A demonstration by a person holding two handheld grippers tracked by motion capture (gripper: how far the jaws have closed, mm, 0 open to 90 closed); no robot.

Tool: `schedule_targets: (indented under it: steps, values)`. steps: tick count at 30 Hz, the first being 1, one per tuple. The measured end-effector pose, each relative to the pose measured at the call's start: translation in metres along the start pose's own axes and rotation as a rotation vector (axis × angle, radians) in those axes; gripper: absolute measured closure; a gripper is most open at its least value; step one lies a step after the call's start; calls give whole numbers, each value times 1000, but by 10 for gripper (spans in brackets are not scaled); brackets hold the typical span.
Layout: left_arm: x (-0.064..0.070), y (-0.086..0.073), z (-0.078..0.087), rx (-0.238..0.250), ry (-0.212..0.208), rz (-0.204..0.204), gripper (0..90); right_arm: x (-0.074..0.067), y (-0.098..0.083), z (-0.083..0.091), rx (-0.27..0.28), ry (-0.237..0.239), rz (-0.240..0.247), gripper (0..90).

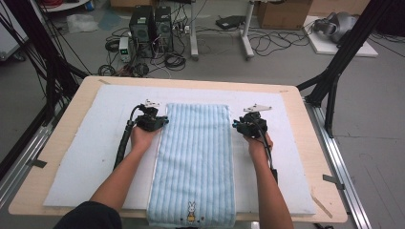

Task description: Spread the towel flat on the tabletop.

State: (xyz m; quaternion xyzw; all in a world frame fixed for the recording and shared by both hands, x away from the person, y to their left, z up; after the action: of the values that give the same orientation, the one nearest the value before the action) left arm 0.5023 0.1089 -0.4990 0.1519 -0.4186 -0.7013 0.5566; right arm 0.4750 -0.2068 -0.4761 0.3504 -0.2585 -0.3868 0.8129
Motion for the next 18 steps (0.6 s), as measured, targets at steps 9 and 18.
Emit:
schedule_targets:
  steps: [9,18]
  values:
    - [-5,1,0,8,1,38,867,-21,-5,-30,-45,50,-31,739]
    - [-7,2,1,17,-8,65,857,-16,1,-36,-53,-40,-20,820]
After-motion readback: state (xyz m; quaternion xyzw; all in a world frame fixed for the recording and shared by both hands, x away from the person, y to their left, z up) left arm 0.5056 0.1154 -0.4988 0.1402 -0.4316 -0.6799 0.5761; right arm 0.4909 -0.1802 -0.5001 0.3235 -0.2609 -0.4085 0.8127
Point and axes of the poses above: each handheld gripper's, and its own axes: z roughly backward along the jaws, y roughly out of its top, x roughly to its right, the point moved 8 cm from there along -z, roughly forward along the jaws, and after that the axes turned 10 degrees about z, right-handed, at the moved point
